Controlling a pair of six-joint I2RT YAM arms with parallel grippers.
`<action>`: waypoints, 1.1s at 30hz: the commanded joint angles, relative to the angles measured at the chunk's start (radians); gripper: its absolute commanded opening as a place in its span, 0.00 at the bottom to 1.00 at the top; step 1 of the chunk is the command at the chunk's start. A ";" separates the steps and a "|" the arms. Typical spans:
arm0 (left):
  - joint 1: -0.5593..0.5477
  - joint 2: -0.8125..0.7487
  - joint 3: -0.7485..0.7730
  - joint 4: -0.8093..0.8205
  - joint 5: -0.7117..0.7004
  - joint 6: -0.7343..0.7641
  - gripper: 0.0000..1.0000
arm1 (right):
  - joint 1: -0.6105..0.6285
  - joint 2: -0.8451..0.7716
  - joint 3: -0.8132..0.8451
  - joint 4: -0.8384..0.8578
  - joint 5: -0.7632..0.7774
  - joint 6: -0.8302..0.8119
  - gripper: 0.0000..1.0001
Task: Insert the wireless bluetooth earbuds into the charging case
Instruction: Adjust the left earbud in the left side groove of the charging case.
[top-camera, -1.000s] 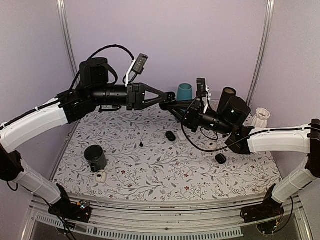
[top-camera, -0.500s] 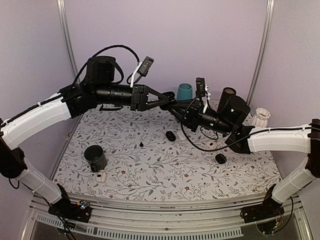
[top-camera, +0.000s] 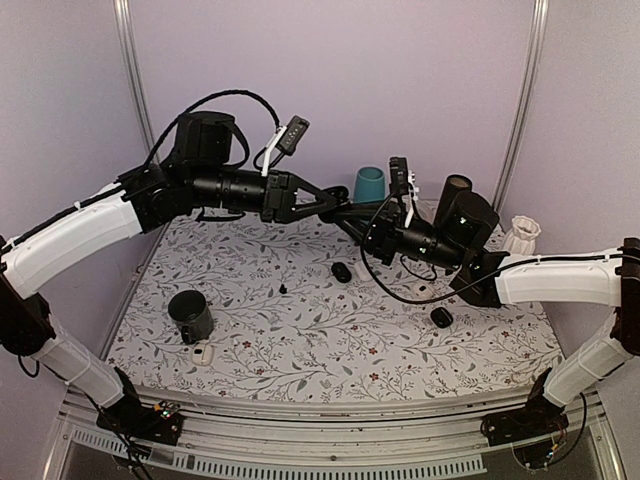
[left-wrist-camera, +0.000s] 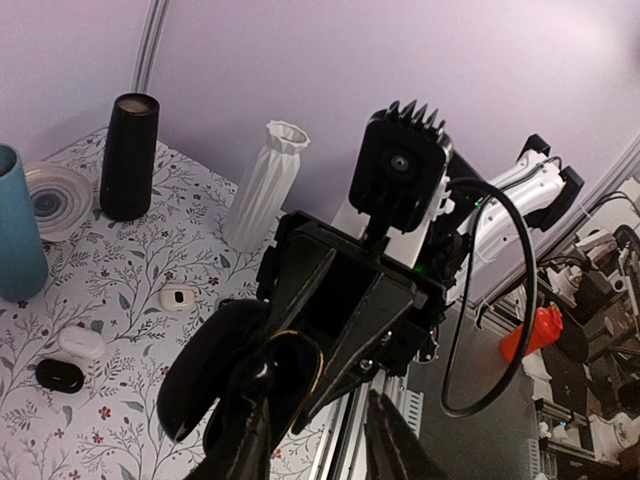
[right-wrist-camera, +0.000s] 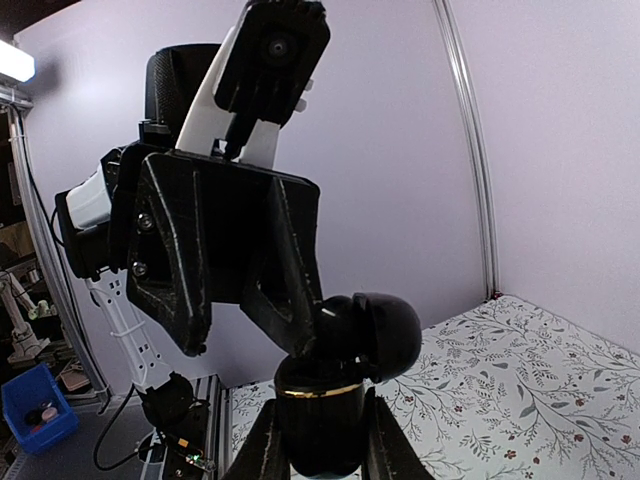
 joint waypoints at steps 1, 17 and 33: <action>-0.006 -0.007 0.026 -0.012 0.002 0.026 0.34 | 0.009 -0.022 0.030 0.014 0.010 -0.007 0.03; -0.005 -0.057 0.002 0.052 0.027 0.012 0.34 | 0.007 -0.014 0.039 0.019 0.005 0.030 0.03; -0.002 -0.039 0.045 0.036 -0.005 0.014 0.36 | 0.007 -0.012 0.062 -0.039 0.033 0.030 0.03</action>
